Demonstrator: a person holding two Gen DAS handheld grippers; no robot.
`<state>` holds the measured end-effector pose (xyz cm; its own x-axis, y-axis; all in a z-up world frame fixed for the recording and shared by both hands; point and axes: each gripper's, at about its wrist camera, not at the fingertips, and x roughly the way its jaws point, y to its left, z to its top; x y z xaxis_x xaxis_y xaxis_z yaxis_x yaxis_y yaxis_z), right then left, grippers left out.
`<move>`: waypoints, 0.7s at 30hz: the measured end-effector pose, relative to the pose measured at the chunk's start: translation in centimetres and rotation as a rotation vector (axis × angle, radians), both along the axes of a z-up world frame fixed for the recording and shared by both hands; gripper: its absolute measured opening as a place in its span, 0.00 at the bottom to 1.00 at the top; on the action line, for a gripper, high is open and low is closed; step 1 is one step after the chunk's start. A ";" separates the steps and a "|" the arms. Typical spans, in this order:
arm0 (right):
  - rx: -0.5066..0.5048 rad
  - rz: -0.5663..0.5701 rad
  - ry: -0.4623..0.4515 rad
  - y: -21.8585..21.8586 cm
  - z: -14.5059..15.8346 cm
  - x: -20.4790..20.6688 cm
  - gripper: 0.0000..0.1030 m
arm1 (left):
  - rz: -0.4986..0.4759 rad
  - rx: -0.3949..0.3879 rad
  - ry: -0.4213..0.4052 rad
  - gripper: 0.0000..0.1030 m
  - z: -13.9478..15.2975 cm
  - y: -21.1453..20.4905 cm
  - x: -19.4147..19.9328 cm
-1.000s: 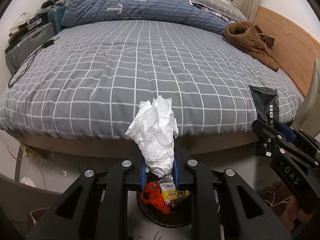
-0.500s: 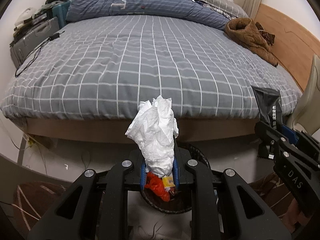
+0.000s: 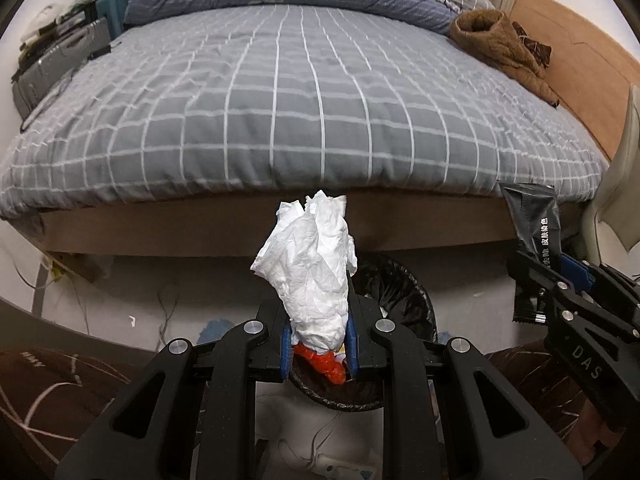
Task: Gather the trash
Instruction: 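Carry the tissue and black packet with both tools over the black bin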
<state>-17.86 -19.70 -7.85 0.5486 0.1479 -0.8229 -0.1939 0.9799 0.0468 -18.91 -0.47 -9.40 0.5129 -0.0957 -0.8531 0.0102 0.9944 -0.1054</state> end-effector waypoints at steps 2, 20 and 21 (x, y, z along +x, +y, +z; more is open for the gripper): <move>-0.006 0.009 0.027 0.3 -1.4 0.1 0.32 | -0.003 -0.003 0.021 0.18 -1.4 0.1 0.2; -0.043 0.051 0.193 2.4 -10.1 3.2 0.32 | 0.003 -0.002 0.141 0.18 -8.4 0.3 4.3; -0.045 0.053 0.202 2.5 -10.5 3.3 0.32 | 0.006 0.000 0.145 0.18 -8.8 0.5 4.4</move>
